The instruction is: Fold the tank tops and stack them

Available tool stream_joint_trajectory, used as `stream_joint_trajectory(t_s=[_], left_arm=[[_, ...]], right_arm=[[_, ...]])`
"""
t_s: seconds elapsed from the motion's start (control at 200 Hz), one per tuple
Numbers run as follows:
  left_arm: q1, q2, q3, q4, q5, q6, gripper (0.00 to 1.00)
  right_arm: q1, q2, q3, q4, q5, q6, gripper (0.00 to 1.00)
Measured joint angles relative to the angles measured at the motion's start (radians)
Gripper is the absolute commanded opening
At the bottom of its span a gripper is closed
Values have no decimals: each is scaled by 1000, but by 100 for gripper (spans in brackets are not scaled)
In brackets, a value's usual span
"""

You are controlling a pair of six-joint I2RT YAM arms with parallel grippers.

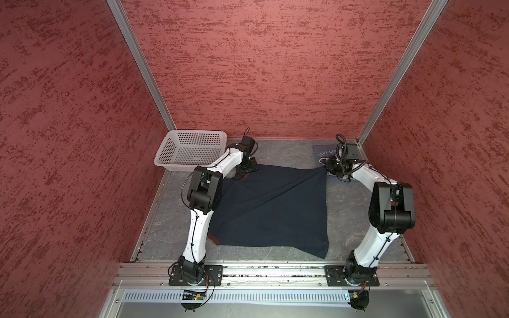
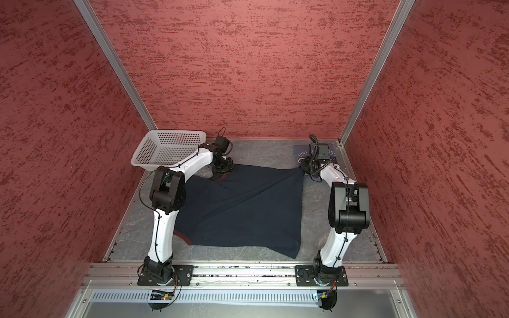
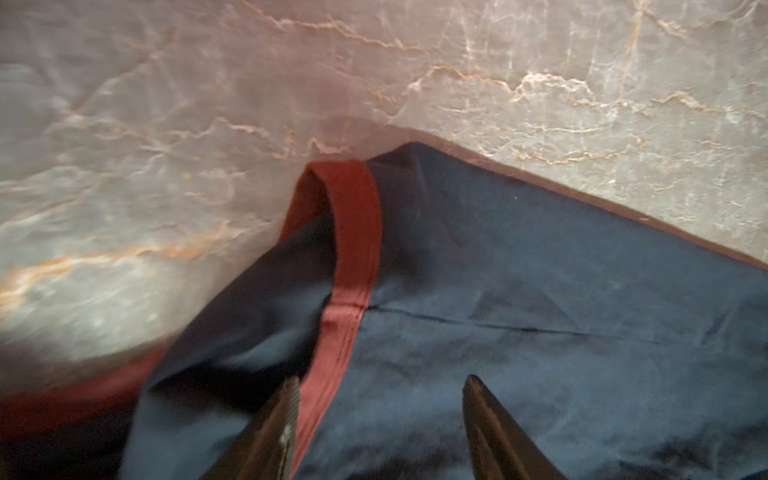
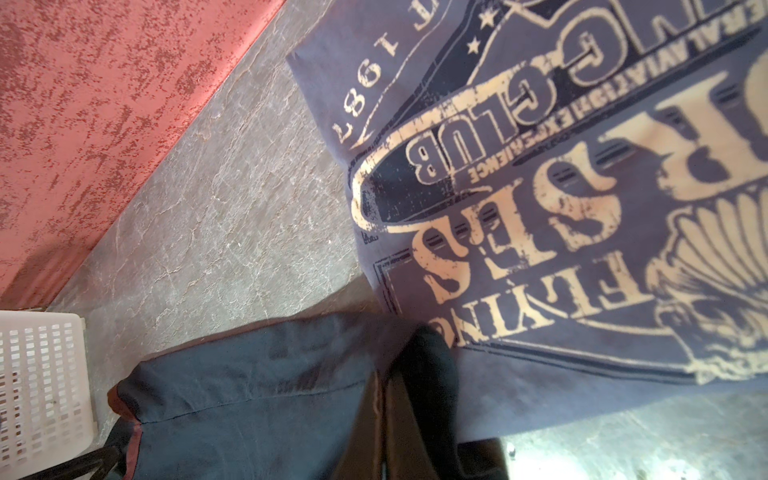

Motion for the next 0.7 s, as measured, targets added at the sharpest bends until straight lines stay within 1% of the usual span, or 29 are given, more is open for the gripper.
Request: stream_joint_trajectory(t_s=[0.185,0.371,0.471,0.701], left_arm=[[3,59,10,0,3,1,66],[6,75,40,0,3,5,68],[8,84,54,0,4,13,61],[8,101,75,12,11,21,41]], right_arm=[[0,0,-2,0,0,0,0],[0,0,-2,0,0,0,0],[0,0,-2,0,0,0,0],[0,0,-3,0,0,0,0]])
